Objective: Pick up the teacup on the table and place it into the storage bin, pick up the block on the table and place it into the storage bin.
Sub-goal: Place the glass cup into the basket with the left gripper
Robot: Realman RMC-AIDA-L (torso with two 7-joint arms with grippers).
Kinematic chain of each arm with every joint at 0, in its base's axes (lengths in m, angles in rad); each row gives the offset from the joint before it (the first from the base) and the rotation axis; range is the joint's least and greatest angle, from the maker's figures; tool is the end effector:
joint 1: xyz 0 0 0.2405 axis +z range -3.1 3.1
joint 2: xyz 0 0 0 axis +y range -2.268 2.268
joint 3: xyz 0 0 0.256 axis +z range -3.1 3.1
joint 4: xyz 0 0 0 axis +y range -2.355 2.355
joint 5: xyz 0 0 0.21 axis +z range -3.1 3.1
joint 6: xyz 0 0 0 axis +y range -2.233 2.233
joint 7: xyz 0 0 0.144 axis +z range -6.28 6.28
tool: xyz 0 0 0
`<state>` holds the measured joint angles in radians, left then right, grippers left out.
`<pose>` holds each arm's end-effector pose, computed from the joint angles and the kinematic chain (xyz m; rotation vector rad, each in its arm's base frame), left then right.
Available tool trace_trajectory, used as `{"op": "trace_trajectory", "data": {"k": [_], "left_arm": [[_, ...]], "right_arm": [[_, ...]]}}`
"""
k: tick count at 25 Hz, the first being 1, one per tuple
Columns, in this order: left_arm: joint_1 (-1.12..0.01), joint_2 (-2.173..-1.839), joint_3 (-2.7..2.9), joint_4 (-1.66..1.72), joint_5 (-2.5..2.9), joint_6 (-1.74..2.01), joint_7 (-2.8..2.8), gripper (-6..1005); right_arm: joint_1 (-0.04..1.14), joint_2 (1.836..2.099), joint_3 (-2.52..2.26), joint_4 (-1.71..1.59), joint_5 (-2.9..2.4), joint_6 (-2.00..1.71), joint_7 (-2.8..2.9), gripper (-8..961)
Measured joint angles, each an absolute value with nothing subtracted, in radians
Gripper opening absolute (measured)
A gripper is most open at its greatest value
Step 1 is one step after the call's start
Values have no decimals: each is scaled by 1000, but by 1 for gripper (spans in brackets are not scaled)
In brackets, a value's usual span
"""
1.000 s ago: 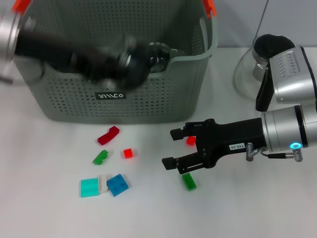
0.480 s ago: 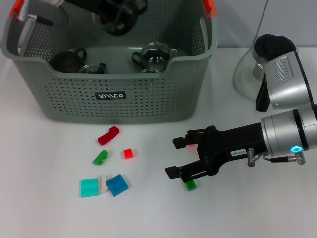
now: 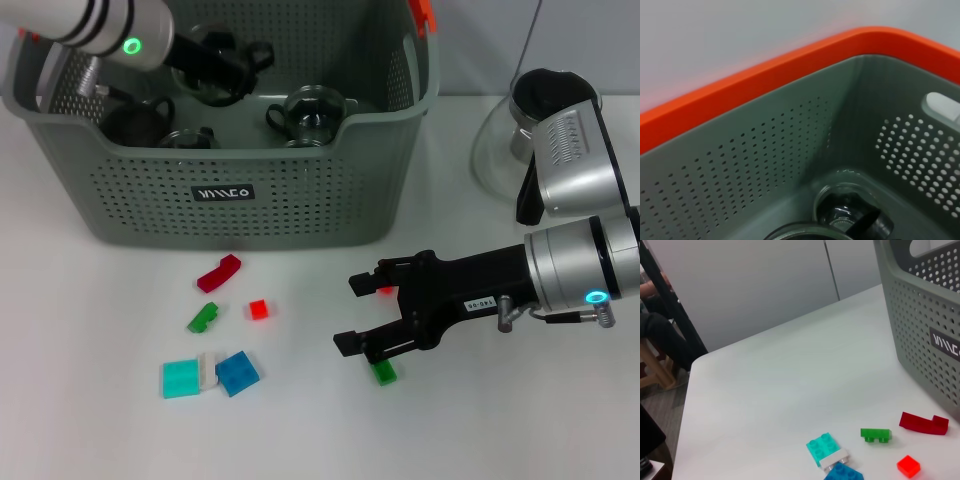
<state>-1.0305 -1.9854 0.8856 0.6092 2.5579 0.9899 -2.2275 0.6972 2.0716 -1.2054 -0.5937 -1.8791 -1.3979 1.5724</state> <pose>-0.1683 0.4871 0.0198 -2.3857 -0.8398 0.0333 0.1970 0.3445 -0.0682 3.0525 -0.5588 -0.4122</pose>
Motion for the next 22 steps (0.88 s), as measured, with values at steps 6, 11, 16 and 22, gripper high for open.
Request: {"op": "trace_trajectory", "data": {"k": [6, 11, 16, 22], "left_arm": [[-1027, -2016, 918, 595, 2592, 902, -2227, 31], [-1028, -2028, 961, 577, 2601, 861, -2230, 31], [-1032, -2032, 968, 576, 2630, 857, -2236, 32], [-1030, -2037, 968, 575, 2633, 856, -2238, 32]], "right_arm": [[700, 2072, -1206, -594, -1879, -1396, 1572, 924], [698, 2074, -1206, -594, -1879, -1394, 1572, 924], [690, 2074, -1206, -593, -1879, -1393, 1572, 924], [689, 2076, -1206, -592, -1879, -1391, 1572, 924]]}}
